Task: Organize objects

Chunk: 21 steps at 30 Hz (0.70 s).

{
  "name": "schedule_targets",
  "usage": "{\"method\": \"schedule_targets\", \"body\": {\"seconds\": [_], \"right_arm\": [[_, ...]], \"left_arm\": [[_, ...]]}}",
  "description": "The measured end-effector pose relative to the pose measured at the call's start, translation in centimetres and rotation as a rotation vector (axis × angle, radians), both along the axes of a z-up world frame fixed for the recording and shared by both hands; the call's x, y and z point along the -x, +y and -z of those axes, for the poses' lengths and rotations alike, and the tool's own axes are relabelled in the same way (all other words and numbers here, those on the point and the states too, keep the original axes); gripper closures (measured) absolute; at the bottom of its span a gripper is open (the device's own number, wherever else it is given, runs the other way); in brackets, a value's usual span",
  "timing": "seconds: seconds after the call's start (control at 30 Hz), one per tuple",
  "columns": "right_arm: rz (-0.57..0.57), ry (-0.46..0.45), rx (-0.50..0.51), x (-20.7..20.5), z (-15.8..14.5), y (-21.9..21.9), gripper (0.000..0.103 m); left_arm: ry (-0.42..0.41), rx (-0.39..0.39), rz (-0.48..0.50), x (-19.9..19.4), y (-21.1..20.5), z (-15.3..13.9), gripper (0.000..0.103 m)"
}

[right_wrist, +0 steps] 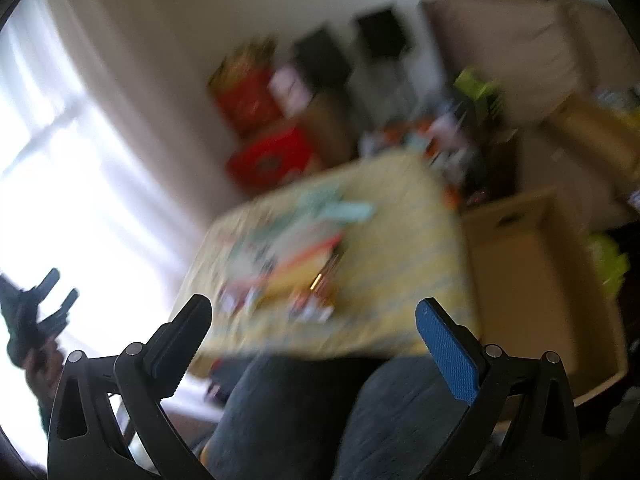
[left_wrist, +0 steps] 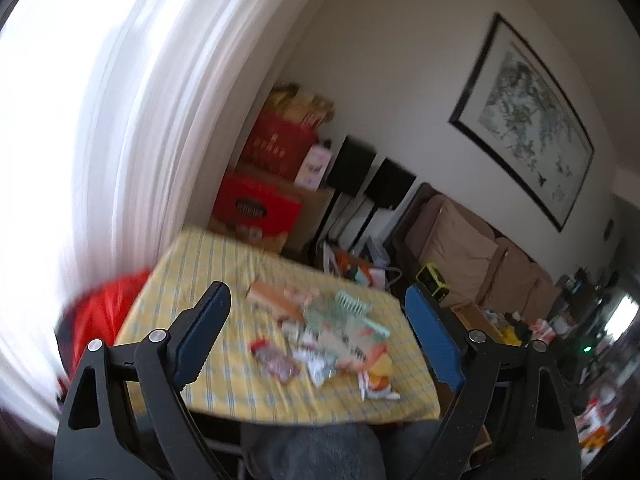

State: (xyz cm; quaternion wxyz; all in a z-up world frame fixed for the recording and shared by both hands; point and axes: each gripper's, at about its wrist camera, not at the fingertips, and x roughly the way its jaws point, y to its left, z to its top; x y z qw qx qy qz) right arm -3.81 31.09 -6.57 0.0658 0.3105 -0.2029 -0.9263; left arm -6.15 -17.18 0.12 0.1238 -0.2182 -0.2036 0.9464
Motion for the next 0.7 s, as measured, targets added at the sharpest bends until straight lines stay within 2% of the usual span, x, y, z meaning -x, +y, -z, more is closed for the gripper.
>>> {"method": "schedule_targets", "body": {"seconds": [0.13, 0.3, 0.4, 0.43, 0.5, 0.57, 0.63, 0.7], "right_arm": [[0.075, 0.063, -0.066, 0.2, -5.4, 1.6, 0.000], [0.130, 0.307, -0.152, -1.9, -16.3, 1.6, 0.000], [0.203, 0.494, -0.232, -4.6, -24.6, 0.8, 0.000], [0.210, 0.536, -0.244, -5.1, -26.4, 0.7, 0.000], [0.207, 0.631, -0.279, -5.9, -31.9, 0.1, 0.000], [0.157, 0.655, -0.283, -5.3, -36.9, -0.7, 0.000], [0.169, 0.647, -0.289, -4.0, -40.0, -1.4, 0.000], [0.255, 0.647, -0.378, -1.9, -42.1, -3.0, 0.000]], "left_arm": [[0.064, -0.014, -0.001, 1.8, 0.6, -6.9, 0.016], [0.242, -0.057, 0.006, 2.2, 1.0, -18.6, 0.013], [0.358, -0.038, 0.021, 1.5, 1.7, -25.8, 0.008], [0.387, -0.028, 0.025, 1.4, 2.0, -28.4, 0.008], [0.395, -0.003, 0.047, 1.6, 2.8, -32.9, 0.003], [0.395, -0.006, 0.088, 2.3, 3.5, -35.6, 0.002], [0.366, -0.028, 0.123, 4.5, 4.3, -38.1, 0.001], [0.308, -0.032, 0.118, 7.5, 5.3, -39.1, 0.001]]}}
